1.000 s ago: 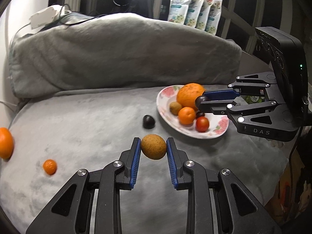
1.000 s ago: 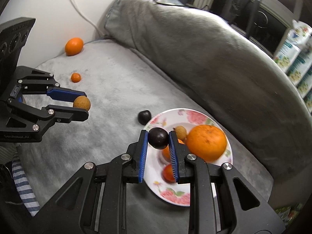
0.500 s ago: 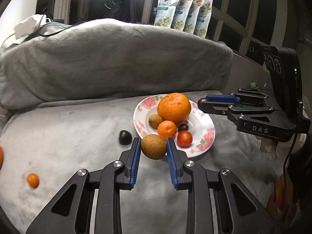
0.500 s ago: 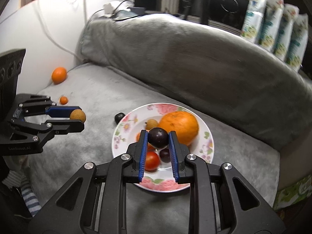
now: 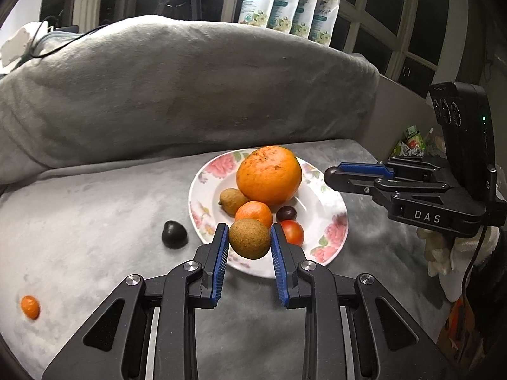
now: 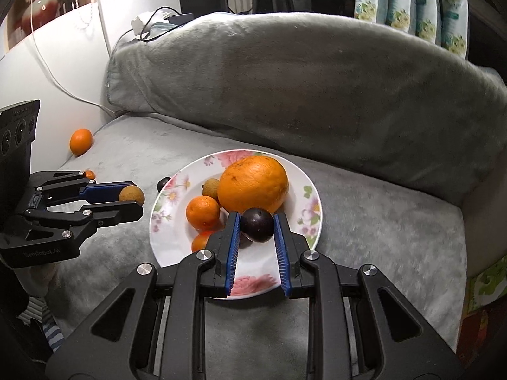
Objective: Organize fruits
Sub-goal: 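Carry the brown fruit to the plate with the left gripper while the right gripper carries the plum there, then open both grippers over the plate, releasing brown fruit and plum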
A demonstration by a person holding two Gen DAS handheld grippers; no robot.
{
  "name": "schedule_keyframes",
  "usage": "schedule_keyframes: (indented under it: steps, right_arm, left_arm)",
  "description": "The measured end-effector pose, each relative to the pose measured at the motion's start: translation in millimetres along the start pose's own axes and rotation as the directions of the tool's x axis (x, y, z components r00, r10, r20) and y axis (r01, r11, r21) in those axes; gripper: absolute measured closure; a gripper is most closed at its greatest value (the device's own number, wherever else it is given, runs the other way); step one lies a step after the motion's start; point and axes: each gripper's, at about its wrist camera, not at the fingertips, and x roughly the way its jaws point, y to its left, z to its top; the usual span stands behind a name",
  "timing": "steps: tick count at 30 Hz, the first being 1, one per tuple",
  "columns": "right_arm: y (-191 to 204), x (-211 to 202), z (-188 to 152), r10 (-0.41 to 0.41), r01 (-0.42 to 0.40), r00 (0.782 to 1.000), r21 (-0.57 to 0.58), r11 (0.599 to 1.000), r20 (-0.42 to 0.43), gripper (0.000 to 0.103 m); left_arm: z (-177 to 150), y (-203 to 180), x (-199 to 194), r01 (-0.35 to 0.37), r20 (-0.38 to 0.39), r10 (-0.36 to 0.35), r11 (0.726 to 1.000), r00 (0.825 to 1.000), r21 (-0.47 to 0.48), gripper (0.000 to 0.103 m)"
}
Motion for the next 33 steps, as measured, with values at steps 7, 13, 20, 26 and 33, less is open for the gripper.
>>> schedule_keyframes:
  steps: [7, 13, 20, 26, 33]
  right_arm:
    - [-8, 7, -2, 0.031, -0.031, 1.000, 0.042, 0.999, -0.005, 0.080]
    - [-11, 8, -3, 0.038, -0.038, 0.999, 0.061, 0.997, 0.000, 0.080]
    - [-13, 9, -2, 0.045, -0.045, 0.999, 0.068, 0.997, 0.000, 0.078]
    - [-12, 7, -2, 0.036, -0.037, 0.999, 0.070, 0.997, 0.010, 0.058]
    - [-13, 4, -1, 0.012, -0.014, 1.000, 0.076, 0.997, 0.024, 0.043]
  left_arm:
    - [1, -3, 5, 0.004, -0.003, -0.004, 1.000, 1.000, 0.010, 0.078]
    - [3, -5, 8, 0.003, -0.003, -0.003, 1.000, 1.000, 0.014, 0.078]
    - [4, -7, 9, 0.003, 0.001, -0.003, 1.000, 1.000, 0.021, 0.078]
    - [4, -9, 11, 0.001, 0.001, -0.001, 1.000, 1.000, 0.029, 0.075]
    - [4, -11, 8, 0.001, 0.013, -0.001, 0.999, 1.000, 0.040, 0.058]
